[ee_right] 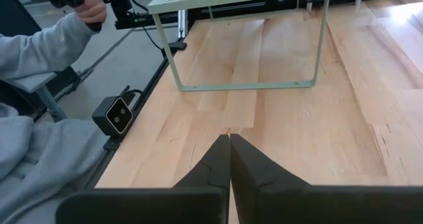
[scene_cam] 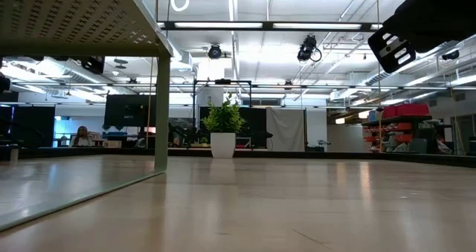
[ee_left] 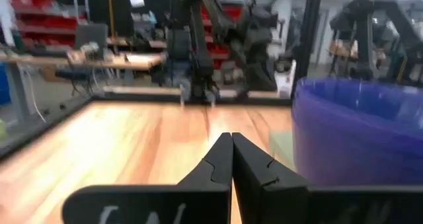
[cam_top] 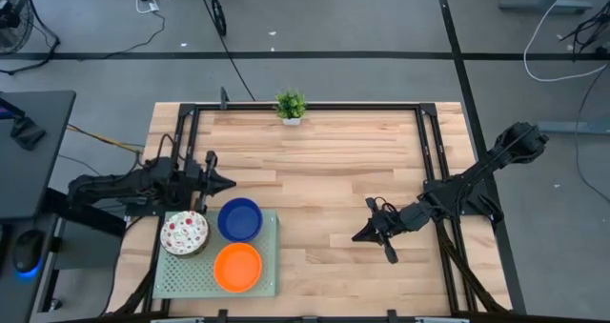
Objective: Pick & Place Mini bowls
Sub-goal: Return to Home Position
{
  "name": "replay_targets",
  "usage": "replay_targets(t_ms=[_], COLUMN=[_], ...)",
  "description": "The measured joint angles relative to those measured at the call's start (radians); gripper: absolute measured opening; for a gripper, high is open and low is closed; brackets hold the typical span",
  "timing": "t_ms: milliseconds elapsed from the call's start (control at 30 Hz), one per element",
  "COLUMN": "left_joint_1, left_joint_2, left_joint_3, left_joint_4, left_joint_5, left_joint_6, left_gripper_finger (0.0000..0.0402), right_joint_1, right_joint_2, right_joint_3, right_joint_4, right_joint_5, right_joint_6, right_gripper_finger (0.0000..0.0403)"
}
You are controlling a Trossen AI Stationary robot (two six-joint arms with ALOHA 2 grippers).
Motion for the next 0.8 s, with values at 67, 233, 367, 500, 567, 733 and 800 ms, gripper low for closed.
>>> replay_targets(t_ms=[67, 233, 367, 500, 567, 733, 800], left_joint_1=[-0.001, 0.0, 0.0, 0.0, 0.0, 0.0, 0.0], left_joint_2=[0.001, 0.001, 0.004, 0.004, 0.004, 0.004, 0.004], left_joint_3=[-0.003, -0.007, -0.007, -0.007, -0.007, -0.007, -0.007], left_joint_4=[-0.023, -0.038, -0.042, -0.041, -0.041, -0.041, -0.04], left_joint_5=[0.014, 0.018, 0.018, 0.018, 0.018, 0.018, 0.018], left_joint_6=[0.0, 0.026, 0.047, 0.027, 0.026, 0.026, 0.027], left_gripper_finger=[0.0004, 0.0005, 0.0005, 0.0005, 0.0005, 0.0005, 0.0005], right_joint_1=[0.0, -0.001, 0.0, 0.0, 0.0, -0.016, -0.025], right_joint_2=[0.0, 0.0, 0.0, 0.0, 0.0, -0.106, -0.197], right_joint_3=[0.0, 0.0, 0.0, 0.0, 0.0, -0.014, -0.05], right_joint_4=[-0.001, -0.007, -0.007, 0.01, 0.04, 0.0, -0.006], right_joint_5=[0.0, 0.0, 0.0, 0.0, 0.0, 0.043, 0.063], right_joint_6=[0.0, 0.0, 0.0, -0.004, -0.012, -0.061, -0.074], right_gripper_finger=[0.0009, 0.0009, 0.0009, 0.0009, 0.0009, 0.0009, 0.0009])
